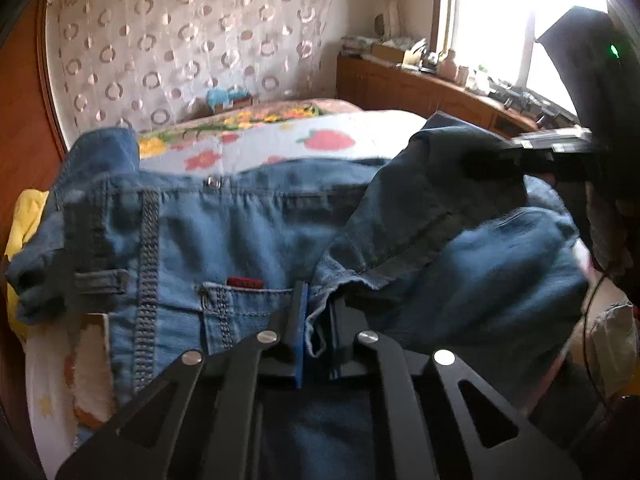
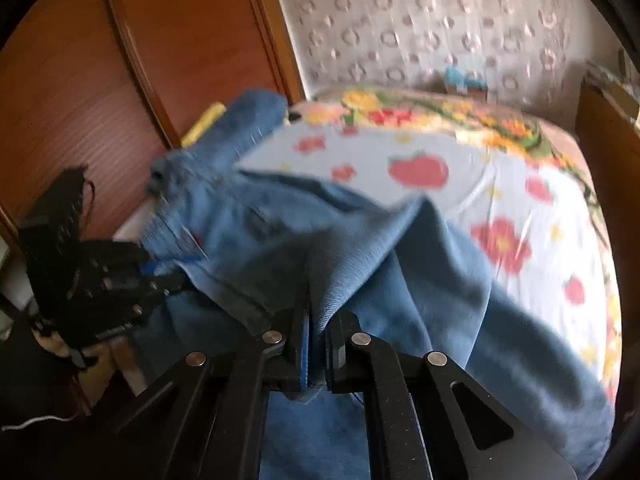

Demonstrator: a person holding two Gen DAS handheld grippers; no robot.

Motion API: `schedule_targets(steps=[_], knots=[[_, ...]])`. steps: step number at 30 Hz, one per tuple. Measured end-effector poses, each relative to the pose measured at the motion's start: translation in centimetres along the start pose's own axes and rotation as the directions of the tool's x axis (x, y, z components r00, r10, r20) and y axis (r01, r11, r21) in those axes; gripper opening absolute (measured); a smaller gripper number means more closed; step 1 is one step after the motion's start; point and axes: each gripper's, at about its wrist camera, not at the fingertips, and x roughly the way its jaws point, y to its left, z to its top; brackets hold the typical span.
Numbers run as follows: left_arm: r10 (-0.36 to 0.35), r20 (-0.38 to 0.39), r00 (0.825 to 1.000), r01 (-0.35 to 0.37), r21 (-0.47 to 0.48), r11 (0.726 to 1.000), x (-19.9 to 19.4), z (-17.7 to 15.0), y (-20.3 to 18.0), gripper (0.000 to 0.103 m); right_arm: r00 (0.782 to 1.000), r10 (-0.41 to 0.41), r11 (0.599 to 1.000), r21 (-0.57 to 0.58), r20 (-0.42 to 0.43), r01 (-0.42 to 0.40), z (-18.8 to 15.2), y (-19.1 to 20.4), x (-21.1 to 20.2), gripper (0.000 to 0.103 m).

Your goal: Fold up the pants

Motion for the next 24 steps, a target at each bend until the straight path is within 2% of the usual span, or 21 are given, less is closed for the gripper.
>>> schedule_targets(steps=[7, 11, 14, 18, 22, 24], knots=[[-0.034, 0.123, 0.992, 0.037, -0.021, 0.999, -6.6, 0.9, 0.9, 0.003, 0.993, 0.021, 0.996, -0.093, 0.116, -0.01, 5.3, 3.7, -3.3, 0.002], [-0.029, 0.2, 0.979, 0.04, -0.054, 0.998, -11.5, 0.7, 2.5, 0.003, 0.988, 0.049, 0.989, -0.144, 0.147, -0.027, 8.1, 6.0, -3.8, 0.002], [0.001, 0.233, 0.972, 0.017, -0.077, 0.997, -14.4, 0.1, 3.9, 0.003, 0.986, 0.076, 0.983, -0.178, 0.148, -0.05, 9.8, 8.0, -3.3, 0.002], [0.068, 0.221, 0.973, -0.042, -0.117, 0.992, -15.4, -1.4, 6.1, 0.003, 0.987, 0.12, 0.973, -0.209, 0.105, -0.096, 11.5, 11.1, -0.3, 0.002], [0.118, 0.148, 0.982, -0.09, -0.183, 0.979, -13.6, -3.3, 8.7, 0.004, 0.993, 0.111, 0.97, -0.223, 0.045, -0.098, 12.0, 13.4, 4.4, 0.002], [0.139, 0.108, 0.984, -0.115, -0.205, 0.972, -12.4, -3.9, 9.5, 0.009, 0.996, 0.087, 0.975, -0.208, 0.003, -0.085, 11.9, 13.9, 7.1, 0.002]])
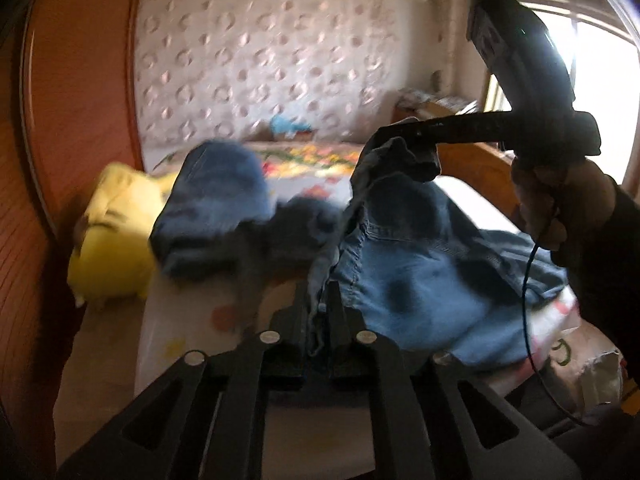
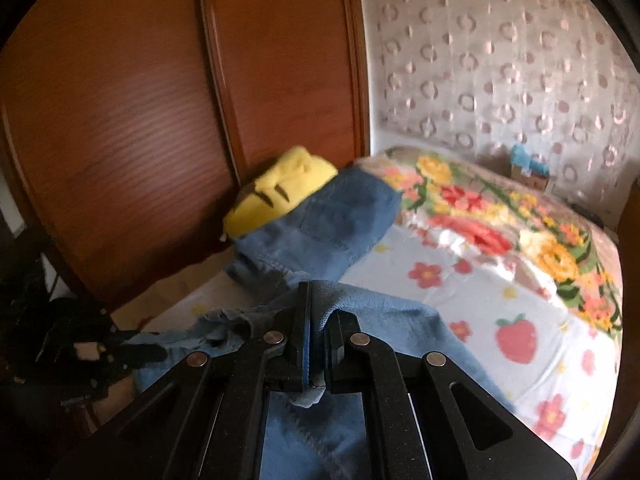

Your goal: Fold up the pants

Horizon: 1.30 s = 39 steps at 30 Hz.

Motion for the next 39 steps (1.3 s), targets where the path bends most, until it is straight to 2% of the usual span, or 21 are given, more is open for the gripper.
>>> schedule_targets(steps=[1, 3, 4, 5, 10, 14, 17, 19, 22, 26, 29, 33, 39], knots=[[0.017, -0.011, 1.0, -0.017, -0.01, 1.0, 0.5, -0.5, 0.4, 0.01, 1.0, -0.007, 1.0, 0.001, -0.021, 0.007, -0.2, 0.1, 1.2, 0.004], [0.035, -0.018, 0.999, -0.035, -0.012, 0.999, 1.2, -1.0, 0.5, 0.02, 0.998, -0.027, 1.0, 0.013, -0.052, 0.028, -0.8, 0.1, 2.5, 0.021], [0.036, -0.018, 0.999, -0.036, -0.01, 0.999, 1.3, -1.1, 0.6, 0.021, 0.998, -0.03, 0.999, 0.024, -0.05, 0.031, -1.0, 0.0, 2.6, 0.042], [0.03, -0.013, 0.999, -0.03, -0.006, 1.0, 1.2, -1.1, 0.5, 0.022, 0.999, -0.023, 0.999, 0.034, -0.038, 0.024, -1.3, -0.1, 2.4, 0.05], [-0.035, 0.001, 0.999, 0.035, -0.007, 0.999, 1.4, -0.6, 0.0, 0.023, 0.997, -0.074, 0.997, 0.015, -0.018, 0.074, -2.9, -1.1, -0.2, 0.051], [-0.059, -0.028, 0.998, 0.059, 0.007, 0.998, 3.3, 0.1, -1.0, 0.024, 0.991, -0.134, 0.991, 0.021, -0.021, 0.135, -5.4, -2.8, -2.6, 0.053], [-0.062, -0.061, 0.996, 0.063, 0.015, 0.998, 5.1, 0.3, -1.7, 0.025, 0.983, -0.179, 0.983, 0.045, -0.03, 0.18, -8.4, -4.4, -4.0, 0.064], [-0.056, -0.081, 0.995, 0.058, 0.02, 0.998, 6.3, 0.5, -1.9, 0.025, 0.978, -0.204, 0.977, 0.057, -0.041, 0.206, -10.5, -5.3, -4.4, 0.067], [-0.055, -0.108, 0.993, 0.057, 0.013, 0.998, 7.6, 0.7, -1.9, 0.025, 0.97, -0.234, 0.968, 0.079, -0.069, 0.239, -13.9, -6.7, -4.2, 0.067], [-0.043, -0.133, 0.99, 0.045, 0.013, 0.999, 9.1, 0.7, -2.1, 0.025, 0.974, -0.218, 0.959, 0.171, -0.068, 0.226, -17.4, -8.7, -4.1, 0.067], [-0.033, -0.149, 0.988, 0.036, 0.019, 0.999, 9.9, 0.9, -2.3, 0.025, 0.965, -0.258, 0.95, 0.17, -0.051, 0.263, -18.6, -9.2, -4.3, 0.067], [-0.024, -0.162, 0.987, 0.028, 0.024, 0.999, 10.7, 0.9, -2.5, 0.025, 0.969, -0.245, 0.945, 0.216, -0.032, 0.246, -19.9, -10.0, -4.8, 0.067], [-0.013, -0.177, 0.984, 0.019, 0.036, 0.999, 11.5, 0.7, -2.9, 0.025, 0.962, -0.274, 0.939, 0.219, 0.007, 0.266, -20.6, -9.9, -5.7, 0.067]])
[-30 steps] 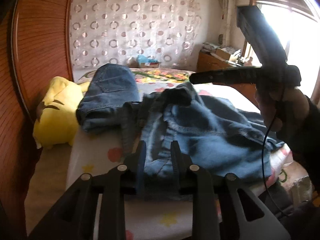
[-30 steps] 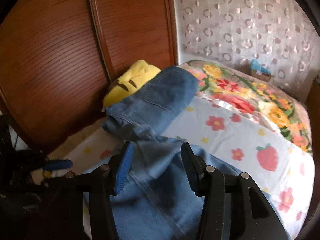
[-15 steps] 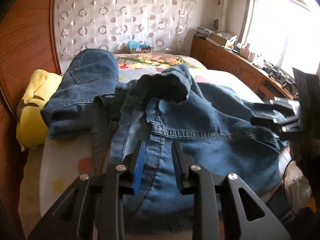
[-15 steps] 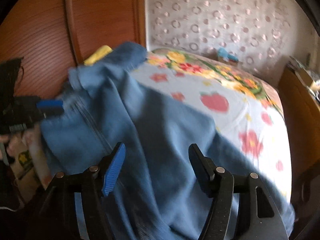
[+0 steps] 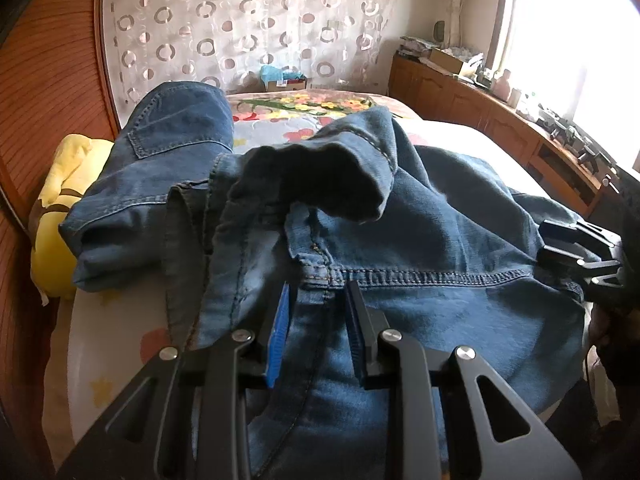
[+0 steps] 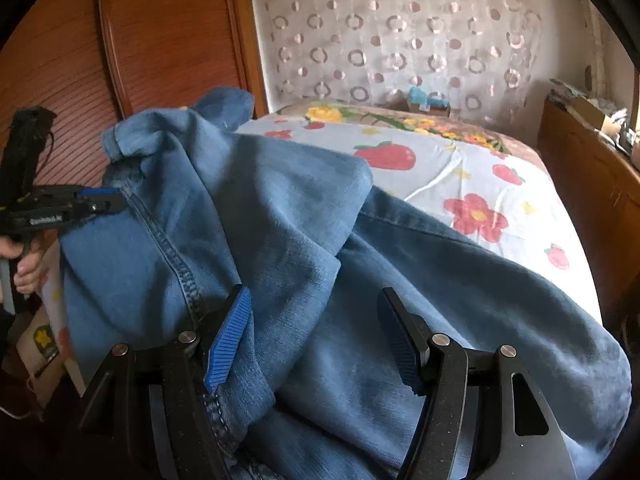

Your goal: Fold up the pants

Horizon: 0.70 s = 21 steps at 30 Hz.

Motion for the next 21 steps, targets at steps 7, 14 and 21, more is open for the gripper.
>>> schedule_targets(steps=[7, 14, 21], knots=[[0.035, 0.025, 0.999, -0.037, 0.079, 0.996, -0.2, -0.2, -1.6, 0.016, 0.999, 0.007, 0.998, 0.058, 0.052, -0.01, -0.5, -1.0, -0.8, 0.067], [-0.006, 0.17, 0.986, -0.005, 0.061, 0.998, -6.1, 0.1, -2.0, 0.014, 0.999, 0.017, 0.998, 0.062, 0.033, -0.019, -0.4, -1.2, -0.8, 0.067], [-0.03, 0.251, 0.967, 0.013, 0.069, 0.997, -12.1, -0.3, -1.5, 0.014, 0.998, 0.055, 0.998, 0.02, 0.018, -0.055, 0.1, 1.1, -3.1, 0.067]])
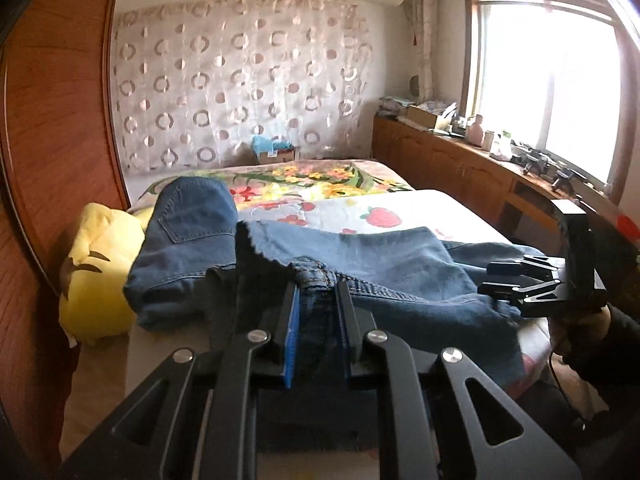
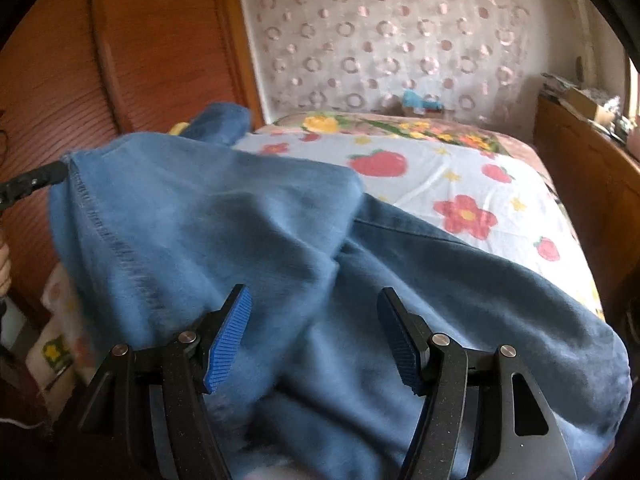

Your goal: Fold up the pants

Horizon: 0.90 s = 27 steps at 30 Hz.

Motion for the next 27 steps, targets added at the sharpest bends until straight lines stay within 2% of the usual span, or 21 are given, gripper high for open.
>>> schedule_targets(steps=[4, 9, 13, 15, 16, 17, 22, 27], knots=[[-0.008, 0.0, 1.0, 0.008, -0.005, 1.0, -1.6, -1.1, -0.1, 0.014, 0.998, 0.059, 0.998, -0.038, -0.01, -0.059, 0.2, 2.4, -1.2, 0.061], [0.001, -0.022, 1.0, -0.002, -0.047, 0.999, -2.9, -3.0, 0.9, 0.014, 0.994, 0.094, 0.993, -0.061, -0.051, -0.097, -0.2, 4.0, -1.4, 0.051], [0.021, -0.082, 0.996, -0.027, -0.074, 0.997, -1.7, -4.9, 1.7, 0.014, 0.988, 0.104, 0.993, -0.049, -0.115, -0.11, -1.6, 4.1, -0.7, 0.034], [0.027, -0.105, 0.994, -0.035, -0.08, 0.996, -1.0, -5.7, 1.7, 0.014, 0.985, 0.1, 0.993, -0.05, -0.141, -0.108, -2.4, 4.0, -0.3, 0.021], [0.035, -0.117, 0.993, -0.045, -0.081, 0.996, -0.7, -6.0, 1.8, 0.014, 0.984, 0.097, 0.993, -0.052, -0.15, -0.106, -2.6, 3.9, -0.2, 0.009], [0.037, -0.13, 0.991, -0.049, -0.085, 0.995, -0.3, -6.5, 1.9, 0.015, 0.982, 0.106, 0.992, -0.05, -0.156, -0.115, -2.8, 3.8, -0.3, 0.005], [0.019, -0.155, 0.988, -0.038, -0.115, 0.993, 0.5, -7.4, 2.4, 0.019, 0.981, 0.114, 0.989, -0.07, -0.157, -0.127, -3.1, 3.9, -1.8, 0.002], [0.02, -0.125, 0.992, -0.033, -0.101, 0.994, -0.4, -6.8, 2.4, 0.027, 0.988, 0.097, 0.992, -0.067, -0.118, -0.106, -2.1, 3.3, -2.8, 0.002]])
